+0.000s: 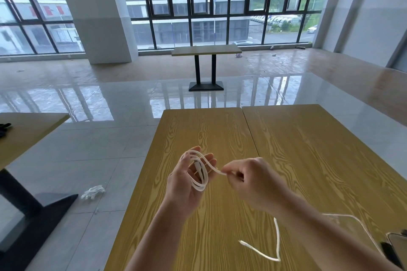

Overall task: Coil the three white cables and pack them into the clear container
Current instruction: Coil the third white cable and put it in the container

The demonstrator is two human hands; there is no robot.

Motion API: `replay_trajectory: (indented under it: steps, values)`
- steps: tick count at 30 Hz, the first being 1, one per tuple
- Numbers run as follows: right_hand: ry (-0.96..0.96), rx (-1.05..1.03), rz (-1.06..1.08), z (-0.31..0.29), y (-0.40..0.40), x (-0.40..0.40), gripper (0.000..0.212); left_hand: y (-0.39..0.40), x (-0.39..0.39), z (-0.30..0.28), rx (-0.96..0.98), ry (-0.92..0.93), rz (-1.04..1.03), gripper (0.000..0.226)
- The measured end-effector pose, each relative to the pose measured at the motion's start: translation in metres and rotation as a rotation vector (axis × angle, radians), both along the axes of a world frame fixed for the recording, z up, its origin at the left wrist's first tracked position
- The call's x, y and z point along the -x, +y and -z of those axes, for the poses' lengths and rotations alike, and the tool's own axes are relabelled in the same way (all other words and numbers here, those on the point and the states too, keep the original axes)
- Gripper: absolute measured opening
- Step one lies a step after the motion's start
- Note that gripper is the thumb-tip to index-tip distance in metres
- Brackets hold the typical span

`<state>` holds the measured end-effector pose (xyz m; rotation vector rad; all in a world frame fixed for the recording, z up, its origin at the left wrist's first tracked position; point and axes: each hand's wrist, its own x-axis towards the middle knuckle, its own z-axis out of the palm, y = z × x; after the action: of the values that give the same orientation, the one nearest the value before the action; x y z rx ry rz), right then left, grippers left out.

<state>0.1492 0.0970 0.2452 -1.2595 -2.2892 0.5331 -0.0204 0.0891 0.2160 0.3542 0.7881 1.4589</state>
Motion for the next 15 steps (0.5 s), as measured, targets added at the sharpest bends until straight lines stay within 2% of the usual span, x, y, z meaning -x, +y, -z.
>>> replay_trajectory:
  steps: [8, 15]
  values:
    - [-0.013, 0.080, -0.031, 0.005, -0.007, 0.005, 0.026, 0.005, 0.002, 0.003, -0.004, -0.114, -0.048, 0.028]
    - [-0.043, 0.190, -0.108, -0.005, -0.011, 0.002, 0.024, 0.024, 0.025, 0.011, 0.082, -0.054, -0.272, 0.030]
